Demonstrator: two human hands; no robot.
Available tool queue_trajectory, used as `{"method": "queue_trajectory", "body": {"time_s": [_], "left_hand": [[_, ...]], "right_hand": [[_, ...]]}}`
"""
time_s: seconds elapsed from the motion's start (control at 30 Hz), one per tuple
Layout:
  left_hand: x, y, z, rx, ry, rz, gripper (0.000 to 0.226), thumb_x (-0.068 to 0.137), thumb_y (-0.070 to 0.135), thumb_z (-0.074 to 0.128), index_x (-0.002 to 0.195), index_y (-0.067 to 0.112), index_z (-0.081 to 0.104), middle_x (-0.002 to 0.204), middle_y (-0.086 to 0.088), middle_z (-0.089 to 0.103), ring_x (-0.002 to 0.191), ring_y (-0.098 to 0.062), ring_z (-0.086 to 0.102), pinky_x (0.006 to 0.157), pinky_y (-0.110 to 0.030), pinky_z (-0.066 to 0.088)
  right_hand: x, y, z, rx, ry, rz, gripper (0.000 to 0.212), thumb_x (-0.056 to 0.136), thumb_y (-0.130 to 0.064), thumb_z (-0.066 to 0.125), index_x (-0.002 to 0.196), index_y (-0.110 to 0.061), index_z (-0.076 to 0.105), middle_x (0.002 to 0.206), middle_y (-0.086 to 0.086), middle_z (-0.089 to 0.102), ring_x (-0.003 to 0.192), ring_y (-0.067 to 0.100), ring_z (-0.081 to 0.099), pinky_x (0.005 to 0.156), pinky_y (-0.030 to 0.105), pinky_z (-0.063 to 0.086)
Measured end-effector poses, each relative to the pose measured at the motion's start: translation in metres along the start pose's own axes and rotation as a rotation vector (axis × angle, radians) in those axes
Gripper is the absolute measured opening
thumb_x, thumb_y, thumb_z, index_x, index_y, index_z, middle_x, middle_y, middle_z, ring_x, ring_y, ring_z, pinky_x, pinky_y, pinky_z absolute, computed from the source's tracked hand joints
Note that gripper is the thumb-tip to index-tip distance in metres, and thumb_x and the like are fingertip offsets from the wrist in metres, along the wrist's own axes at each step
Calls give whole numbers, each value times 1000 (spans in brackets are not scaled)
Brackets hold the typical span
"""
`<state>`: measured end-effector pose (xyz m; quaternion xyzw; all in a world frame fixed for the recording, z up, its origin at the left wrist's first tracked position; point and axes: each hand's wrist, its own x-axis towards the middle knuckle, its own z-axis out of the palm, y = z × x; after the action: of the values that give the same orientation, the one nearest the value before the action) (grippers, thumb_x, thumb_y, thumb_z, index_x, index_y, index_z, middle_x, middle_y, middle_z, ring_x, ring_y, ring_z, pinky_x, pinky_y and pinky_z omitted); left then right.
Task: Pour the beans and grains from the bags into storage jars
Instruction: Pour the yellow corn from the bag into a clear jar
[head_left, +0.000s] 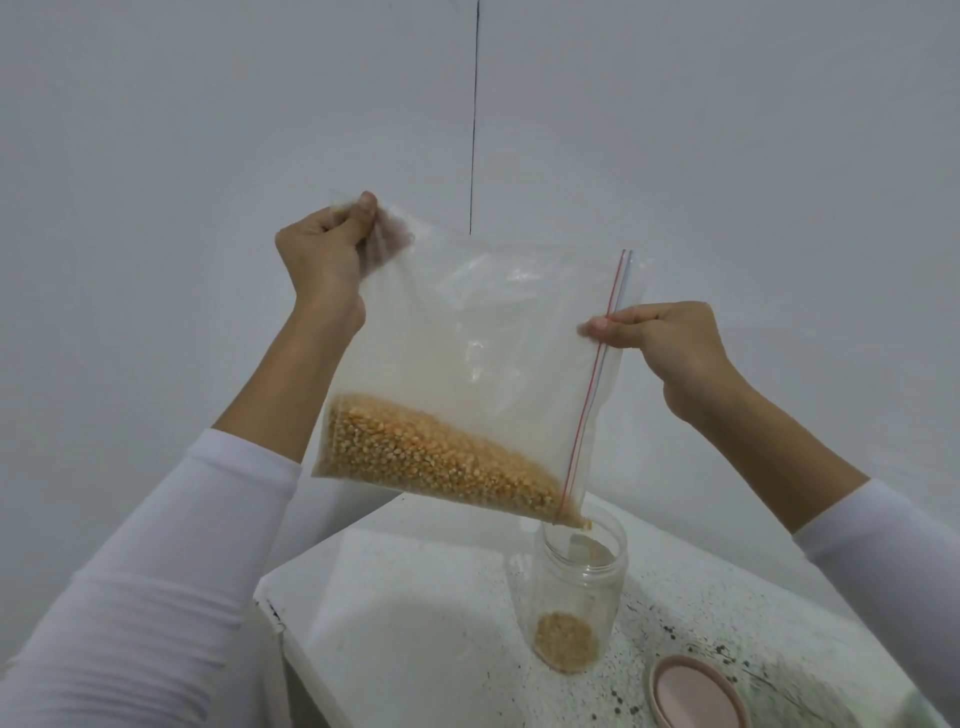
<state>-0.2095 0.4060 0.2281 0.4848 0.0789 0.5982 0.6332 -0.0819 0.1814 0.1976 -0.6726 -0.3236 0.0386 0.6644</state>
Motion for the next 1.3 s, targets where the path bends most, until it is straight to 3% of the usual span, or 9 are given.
{"method": "queue_trajectory", "body": {"time_s": [0.1, 0.3, 0.6, 0.7, 0.83, 0.93, 1.1, 1.17, 1.3], "left_hand": [[-1, 0, 4, 5, -42, 16, 20, 86, 3, 66, 66, 2, 64, 55, -1, 65, 58, -16, 68, 63, -30, 58], [2, -2, 1, -8, -23, -7, 18, 85, 3, 67, 67, 1, 66, 58, -3, 65, 67, -23, 67, 73, -41, 60], [0, -2, 1, -13, -14, -10, 20, 84, 3, 69, 64, 3, 68, 62, -6, 65, 78, -30, 65, 80, -51, 57], [-2, -1, 2, -8, -9, 3, 22, 84, 3, 69, 62, 4, 68, 60, -5, 66, 72, -28, 68, 76, -47, 59], [-9, 3, 6, 60, -73, 25, 20, 86, 3, 67, 66, 2, 64, 55, -2, 65, 59, -20, 68, 63, -33, 58], [-8, 4, 6, 29, 19, 38, 23, 87, 2, 66, 64, 2, 63, 51, 2, 64, 56, -16, 67, 60, -29, 57], [-15, 7, 10, 54, -35, 58, 20, 88, 2, 64, 68, 1, 63, 50, 3, 65, 53, -11, 67, 57, -21, 54], [-14, 8, 10, 67, -49, 60, 21, 88, 2, 63, 68, 2, 63, 50, 4, 64, 53, -11, 66, 57, -21, 54], [-15, 10, 9, 51, -71, 37, 20, 88, 2, 63, 69, 0, 63, 53, -1, 66, 55, -17, 68, 58, -25, 56]], "right_hand": [[1, -1, 0, -2, -13, -14, 5, 75, -12, 76, 78, -14, 73, 79, -6, 72, 79, -7, 62, 73, 6, 32], [1, 0, -2, -10, -18, -8, 7, 74, -12, 77, 71, -16, 72, 66, -12, 71, 80, -7, 62, 91, 20, 30], [3, 0, -4, -1, -22, -2, 7, 73, -10, 77, 73, -15, 73, 64, -14, 70, 81, -7, 62, 81, 11, 31], [3, 1, -4, 22, 10, -5, 7, 74, -9, 76, 73, -15, 72, 69, -12, 71, 79, -7, 62, 72, 6, 30], [-1, 3, -2, -16, -27, -6, 4, 76, -11, 76, 75, -14, 73, 78, -6, 71, 85, -4, 61, 81, 12, 30], [0, 3, -2, 20, 31, -22, 4, 76, -12, 76, 76, -14, 73, 83, -3, 72, 87, 1, 62, 77, 10, 31], [0, 4, 0, -19, -19, -9, 6, 74, -11, 77, 80, -11, 74, 84, -1, 72, 93, 6, 64, 80, 10, 36], [-1, 4, 0, -2, 25, -23, 5, 75, -11, 77, 75, -14, 73, 83, -1, 72, 95, 11, 65, 88, 16, 37], [-1, 4, 1, -21, -19, -21, 4, 75, -11, 76, 77, -14, 74, 84, -2, 72, 94, 7, 64, 78, 9, 34]]}}
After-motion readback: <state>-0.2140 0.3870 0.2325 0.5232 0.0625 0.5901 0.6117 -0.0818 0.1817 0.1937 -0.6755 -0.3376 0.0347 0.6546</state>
